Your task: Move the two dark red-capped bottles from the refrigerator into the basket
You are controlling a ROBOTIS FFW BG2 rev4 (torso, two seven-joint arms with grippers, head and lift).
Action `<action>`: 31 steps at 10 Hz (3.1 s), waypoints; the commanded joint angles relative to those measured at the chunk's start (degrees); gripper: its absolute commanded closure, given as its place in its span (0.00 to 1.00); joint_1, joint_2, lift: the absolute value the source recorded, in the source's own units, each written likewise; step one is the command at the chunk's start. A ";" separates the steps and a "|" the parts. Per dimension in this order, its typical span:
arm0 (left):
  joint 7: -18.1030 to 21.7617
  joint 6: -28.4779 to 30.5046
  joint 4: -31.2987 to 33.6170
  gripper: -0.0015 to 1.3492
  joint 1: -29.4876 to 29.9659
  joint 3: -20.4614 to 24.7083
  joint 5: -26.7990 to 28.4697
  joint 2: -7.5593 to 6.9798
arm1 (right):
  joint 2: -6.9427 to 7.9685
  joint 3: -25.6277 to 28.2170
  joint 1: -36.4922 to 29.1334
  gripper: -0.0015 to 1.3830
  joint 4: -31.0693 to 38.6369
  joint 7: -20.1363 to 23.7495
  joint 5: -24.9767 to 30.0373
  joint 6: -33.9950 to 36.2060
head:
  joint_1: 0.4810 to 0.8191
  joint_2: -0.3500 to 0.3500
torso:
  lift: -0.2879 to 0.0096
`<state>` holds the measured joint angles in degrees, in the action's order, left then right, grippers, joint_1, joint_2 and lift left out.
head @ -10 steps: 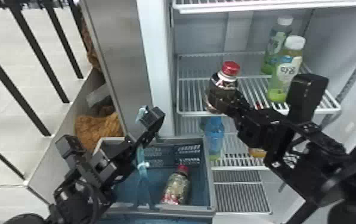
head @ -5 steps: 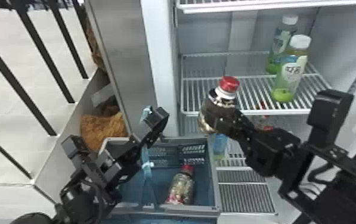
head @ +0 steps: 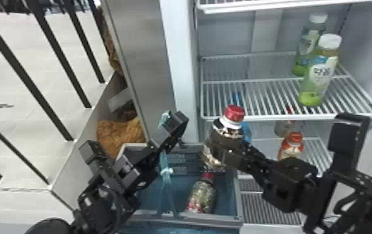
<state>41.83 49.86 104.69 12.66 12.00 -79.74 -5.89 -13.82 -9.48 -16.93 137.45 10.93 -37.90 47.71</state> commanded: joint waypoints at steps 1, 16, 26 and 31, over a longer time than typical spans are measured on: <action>0.01 0.06 0.00 0.89 -0.01 0.00 -0.01 0.00 | 0.02 -0.12 -0.64 0.90 -0.28 0.49 -1.98 1.64 | 0.63 0.72 | 0.85; 0.01 0.06 0.00 0.89 0.13 0.00 -0.01 0.09 | 0.81 3.31 -3.03 0.09 -2.67 3.92 -1.18 -2.44 | 0.63 0.74 | 0.85; 0.01 0.34 -0.42 0.89 0.83 -0.12 0.22 0.17 | 3.27 10.97 -25.67 0.09 -0.98 0.67 10.70 -32.11 | 0.63 0.46 | 0.85; 0.01 0.34 -0.42 0.89 1.26 0.11 -0.13 0.35 | 5.29 15.54 -33.69 0.09 0.71 -2.32 21.10 -42.51 | 0.63 0.32 | 0.85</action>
<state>41.83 50.20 104.27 13.83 12.05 -79.85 -5.56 -8.78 5.66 -50.08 138.98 8.59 -17.78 7.09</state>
